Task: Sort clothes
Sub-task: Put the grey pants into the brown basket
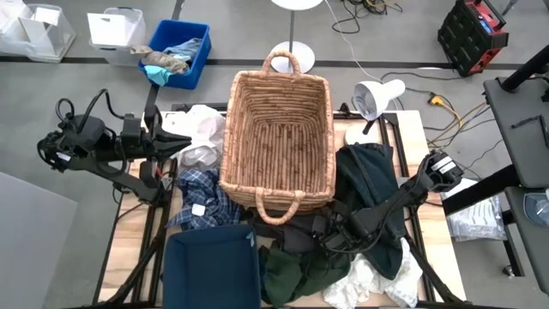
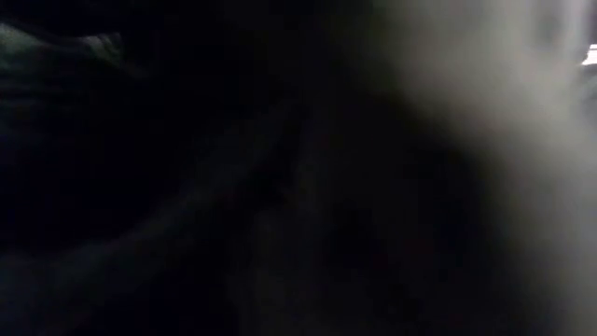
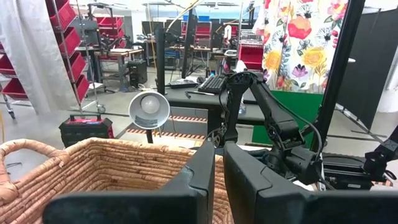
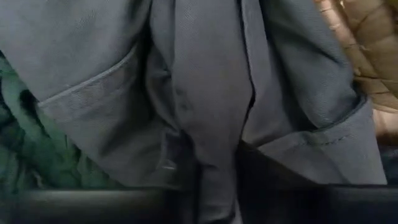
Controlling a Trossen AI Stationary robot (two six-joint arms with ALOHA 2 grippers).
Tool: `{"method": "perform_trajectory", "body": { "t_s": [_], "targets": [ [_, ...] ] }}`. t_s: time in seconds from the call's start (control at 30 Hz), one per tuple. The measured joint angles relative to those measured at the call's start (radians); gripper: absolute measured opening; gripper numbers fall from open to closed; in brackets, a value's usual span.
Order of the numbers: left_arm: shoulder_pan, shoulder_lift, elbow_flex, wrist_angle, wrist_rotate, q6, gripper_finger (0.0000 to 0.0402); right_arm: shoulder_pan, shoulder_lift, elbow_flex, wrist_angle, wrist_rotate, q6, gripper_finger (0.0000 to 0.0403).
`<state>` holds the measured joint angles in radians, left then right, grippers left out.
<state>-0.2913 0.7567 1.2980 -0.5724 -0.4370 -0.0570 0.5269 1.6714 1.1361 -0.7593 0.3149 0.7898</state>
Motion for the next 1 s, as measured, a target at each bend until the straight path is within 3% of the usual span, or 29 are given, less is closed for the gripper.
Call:
{"method": "perform_trajectory", "body": {
  "t_s": [0.07, 0.2, 0.67, 1.0],
  "targets": [
    [0.000, 0.000, 0.000, -0.001, 0.000, 0.000, 0.0016, 0.003, 0.000, 0.000, 0.008, 0.000, -0.017, 0.0023],
    [0.000, 0.000, 0.000, -0.001, 0.000, 0.000, 0.0016, 0.013, -0.001, 0.024, 0.004, 0.001, -0.040, 0.0015],
    [0.000, 0.003, 0.000, 0.002, 0.000, 0.015, 0.0016, 0.042, -0.177, 0.165, 0.002, -0.040, 0.003, 0.0013],
    [0.000, 0.004, 0.000, 0.031, 0.000, 0.022, 0.0016, 0.042, -0.300, 0.291, 0.002, -0.026, -0.050, 0.0013]
  ]
}}
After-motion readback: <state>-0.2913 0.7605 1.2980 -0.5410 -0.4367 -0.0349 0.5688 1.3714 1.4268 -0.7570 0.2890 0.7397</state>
